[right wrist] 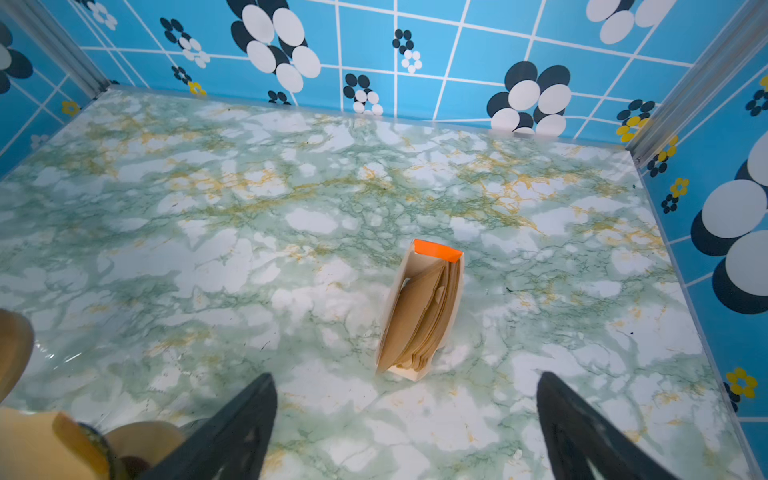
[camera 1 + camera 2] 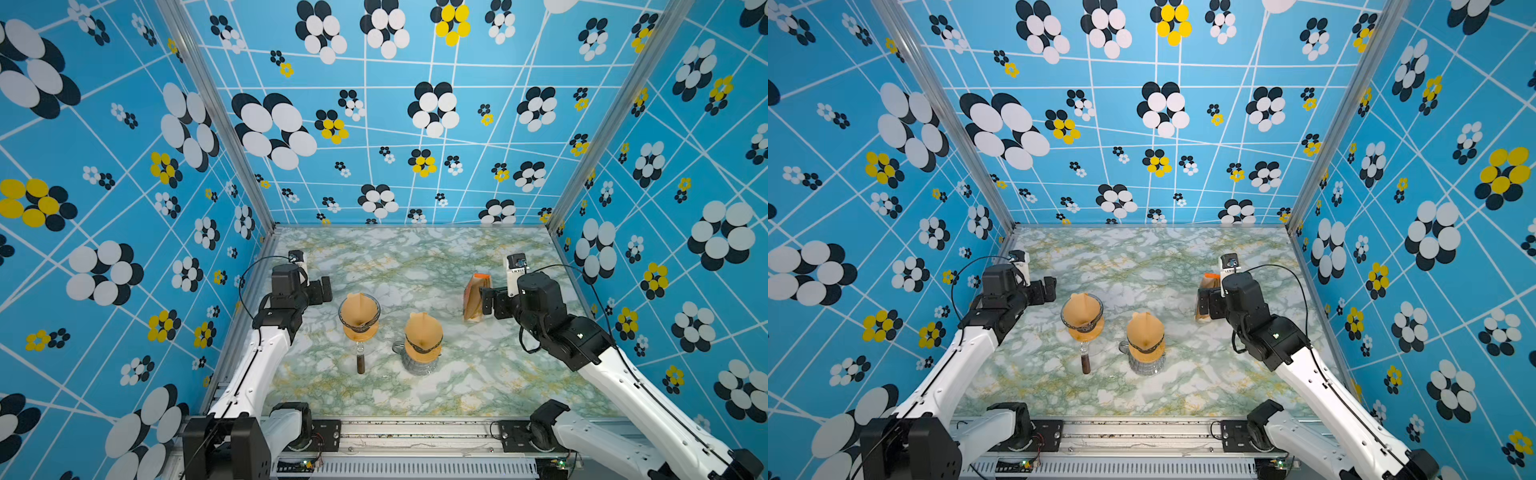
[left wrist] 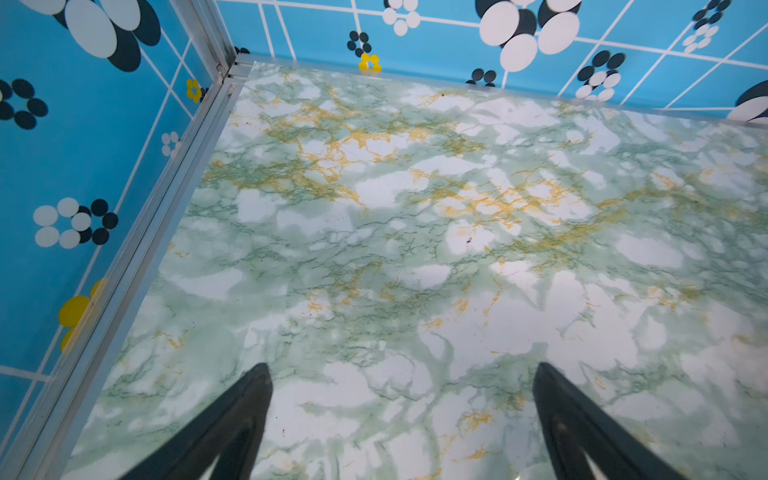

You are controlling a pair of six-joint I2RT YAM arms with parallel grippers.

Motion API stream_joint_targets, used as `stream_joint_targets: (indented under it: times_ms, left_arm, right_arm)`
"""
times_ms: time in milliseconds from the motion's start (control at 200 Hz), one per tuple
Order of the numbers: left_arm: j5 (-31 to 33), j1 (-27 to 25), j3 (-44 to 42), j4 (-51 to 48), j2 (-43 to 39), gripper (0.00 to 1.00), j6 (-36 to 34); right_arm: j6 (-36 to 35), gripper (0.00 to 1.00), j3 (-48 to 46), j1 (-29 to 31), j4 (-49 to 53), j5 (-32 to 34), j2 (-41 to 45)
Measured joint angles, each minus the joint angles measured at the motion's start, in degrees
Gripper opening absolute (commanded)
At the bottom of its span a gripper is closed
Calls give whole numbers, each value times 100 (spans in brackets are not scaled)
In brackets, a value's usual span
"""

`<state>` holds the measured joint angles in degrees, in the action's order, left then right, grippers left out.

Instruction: Place the coffee filter in the dripper

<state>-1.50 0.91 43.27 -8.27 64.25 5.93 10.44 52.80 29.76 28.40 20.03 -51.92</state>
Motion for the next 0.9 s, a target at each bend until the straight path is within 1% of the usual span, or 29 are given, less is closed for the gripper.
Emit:
stream_joint_targets:
  times_ms: [195,325,475,650,900]
  left_arm:
    - [343,22,-562,1025,164,99,-74]
    - [415,22,-780,1499,417,99,-216]
    - [411,22,-1189,2131,518,99,-260]
    - [387,9,-1589,2673,544,99,-302]
    - [415,-225,-2028,3757,863,99,-605]
  right_arm:
    - [7,99,-702,-691,-568,-247,136]
    - [92,99,-1167,-1062,-966,-407,136]
    - [116,99,-1497,-1283,-1279,-420,116]
    - [160,99,-1843,-1467,-1816,-267,17]
    - [247,99,-2218,-1875,-2546,-192,-439]
